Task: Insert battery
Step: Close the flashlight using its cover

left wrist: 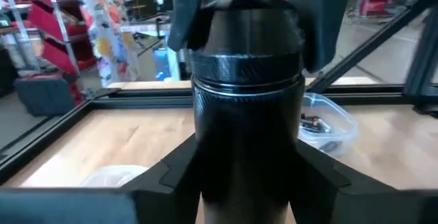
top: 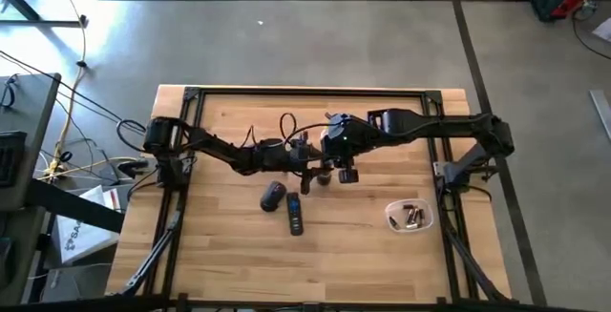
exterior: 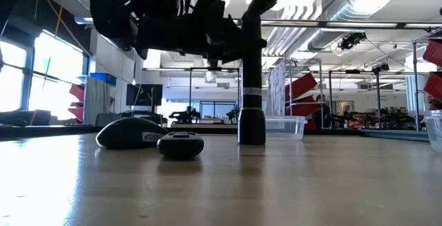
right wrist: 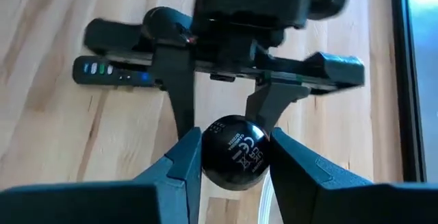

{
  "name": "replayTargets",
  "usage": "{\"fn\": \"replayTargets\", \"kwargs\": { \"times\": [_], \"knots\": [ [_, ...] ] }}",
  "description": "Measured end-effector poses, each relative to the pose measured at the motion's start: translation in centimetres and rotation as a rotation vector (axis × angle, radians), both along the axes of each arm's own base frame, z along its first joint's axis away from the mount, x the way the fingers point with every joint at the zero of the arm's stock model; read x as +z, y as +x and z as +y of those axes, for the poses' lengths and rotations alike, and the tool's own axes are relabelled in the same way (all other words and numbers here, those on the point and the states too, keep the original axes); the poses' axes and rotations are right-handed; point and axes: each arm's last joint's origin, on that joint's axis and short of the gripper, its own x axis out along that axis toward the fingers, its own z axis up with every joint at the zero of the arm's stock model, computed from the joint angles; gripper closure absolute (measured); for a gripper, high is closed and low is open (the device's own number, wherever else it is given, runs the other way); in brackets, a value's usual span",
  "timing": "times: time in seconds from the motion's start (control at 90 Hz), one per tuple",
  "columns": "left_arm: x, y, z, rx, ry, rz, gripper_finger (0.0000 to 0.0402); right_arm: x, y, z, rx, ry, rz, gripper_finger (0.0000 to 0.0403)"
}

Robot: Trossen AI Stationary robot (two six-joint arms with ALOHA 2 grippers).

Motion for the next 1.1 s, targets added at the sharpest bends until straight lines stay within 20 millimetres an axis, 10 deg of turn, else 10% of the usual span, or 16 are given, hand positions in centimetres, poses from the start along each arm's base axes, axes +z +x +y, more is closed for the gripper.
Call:
{"fn": "replayTargets", "kwargs": {
  "times": [1.1],
  "knots": [
    [1.4, -0.8, 3.2, -0.384, -0.028, 0.046, 0.0268, -1.2, 1.6, -0.1, 0.415, 0.006, -0.051, 0.0297]
  ]
}}
